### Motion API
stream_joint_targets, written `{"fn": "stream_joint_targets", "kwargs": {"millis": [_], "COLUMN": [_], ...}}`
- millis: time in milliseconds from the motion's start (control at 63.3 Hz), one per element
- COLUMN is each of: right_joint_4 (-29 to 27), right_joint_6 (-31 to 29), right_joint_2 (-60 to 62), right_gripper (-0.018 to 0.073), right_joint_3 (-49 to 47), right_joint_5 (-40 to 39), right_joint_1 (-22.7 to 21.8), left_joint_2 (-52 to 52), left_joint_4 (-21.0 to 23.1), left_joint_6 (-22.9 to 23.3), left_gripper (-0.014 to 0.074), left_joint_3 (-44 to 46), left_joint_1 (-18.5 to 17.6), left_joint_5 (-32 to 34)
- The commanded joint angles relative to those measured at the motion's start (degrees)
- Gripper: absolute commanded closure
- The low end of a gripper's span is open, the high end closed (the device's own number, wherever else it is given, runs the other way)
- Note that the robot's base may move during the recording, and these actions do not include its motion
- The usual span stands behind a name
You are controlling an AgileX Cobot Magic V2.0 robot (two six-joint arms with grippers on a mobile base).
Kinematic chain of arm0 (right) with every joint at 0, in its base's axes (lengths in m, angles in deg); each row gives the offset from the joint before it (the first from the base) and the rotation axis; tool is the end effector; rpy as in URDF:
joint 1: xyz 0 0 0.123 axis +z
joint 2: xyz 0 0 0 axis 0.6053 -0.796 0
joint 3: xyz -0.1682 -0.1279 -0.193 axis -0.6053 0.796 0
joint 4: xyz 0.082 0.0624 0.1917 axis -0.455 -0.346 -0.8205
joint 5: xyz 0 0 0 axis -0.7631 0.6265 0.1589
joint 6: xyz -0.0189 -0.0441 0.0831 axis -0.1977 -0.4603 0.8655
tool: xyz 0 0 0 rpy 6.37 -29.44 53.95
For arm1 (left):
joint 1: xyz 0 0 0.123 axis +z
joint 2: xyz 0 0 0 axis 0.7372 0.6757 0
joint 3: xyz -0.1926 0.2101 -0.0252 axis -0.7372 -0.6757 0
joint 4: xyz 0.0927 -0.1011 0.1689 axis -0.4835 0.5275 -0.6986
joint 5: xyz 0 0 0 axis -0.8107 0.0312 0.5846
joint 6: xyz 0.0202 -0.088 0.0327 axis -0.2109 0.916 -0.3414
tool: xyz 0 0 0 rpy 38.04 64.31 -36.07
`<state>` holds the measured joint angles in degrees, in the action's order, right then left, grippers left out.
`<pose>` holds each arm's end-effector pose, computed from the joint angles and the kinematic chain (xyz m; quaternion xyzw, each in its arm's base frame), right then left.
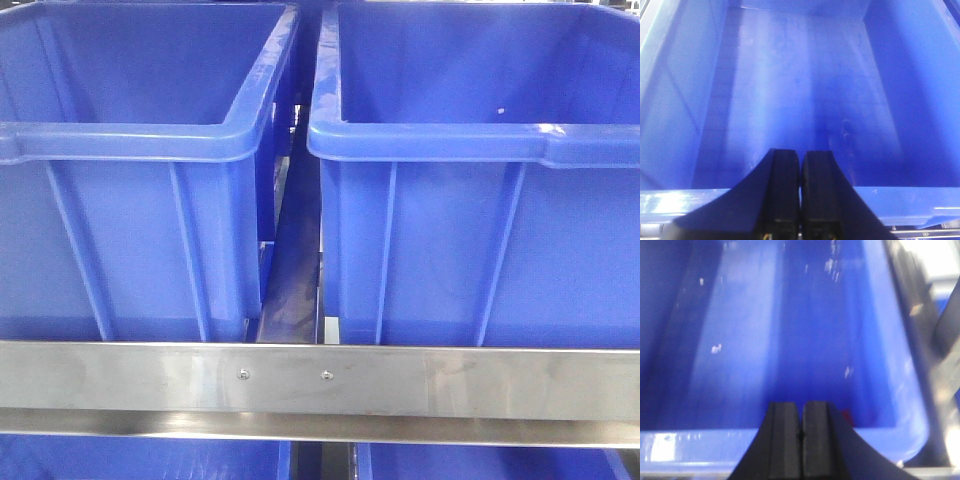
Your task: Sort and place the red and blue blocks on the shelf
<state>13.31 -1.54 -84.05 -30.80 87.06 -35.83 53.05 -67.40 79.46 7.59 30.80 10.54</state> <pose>0.0898 0.0042 0.3083 0.0449 0.8307 0.0561 0.5521 0.1098 -0.0240 0.3164 0.0036 0.8412 -0.1018 0.5310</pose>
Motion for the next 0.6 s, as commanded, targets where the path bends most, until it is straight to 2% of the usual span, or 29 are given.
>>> {"fn": "stream_joint_targets", "kwargs": {"millis": [0,142,410,584], "right_joint_4": [1.14,1.44,1.8,1.8], "right_joint_6": [-0.53,-0.53,-0.53,-0.53], "right_joint_2": [1.26,5.04,17.8,26.38], "right_gripper": [0.0511,0.0511,0.0511,0.0511], "right_joint_3": [-1.16,2.17,15.73,23.62], "right_joint_5": [-4.98,-6.95,-13.82,-14.13], "right_joint_1": [-0.12,-0.12,-0.12,-0.12], "left_joint_2": [-0.2,-0.2,-0.2,-0.2], "left_joint_4": [-0.43,-0.43,-0.43,-0.43], "left_joint_6": [0.07,0.07,0.07,0.07], "left_gripper": [0.0472,0.0472,0.0472,0.0472], "left_joint_3": [1.5,1.5,1.5,1.5], "left_joint_1": [-0.06,-0.06,-0.06,-0.06], "left_joint_5": [4.03,4.03,4.03,4.03]}}
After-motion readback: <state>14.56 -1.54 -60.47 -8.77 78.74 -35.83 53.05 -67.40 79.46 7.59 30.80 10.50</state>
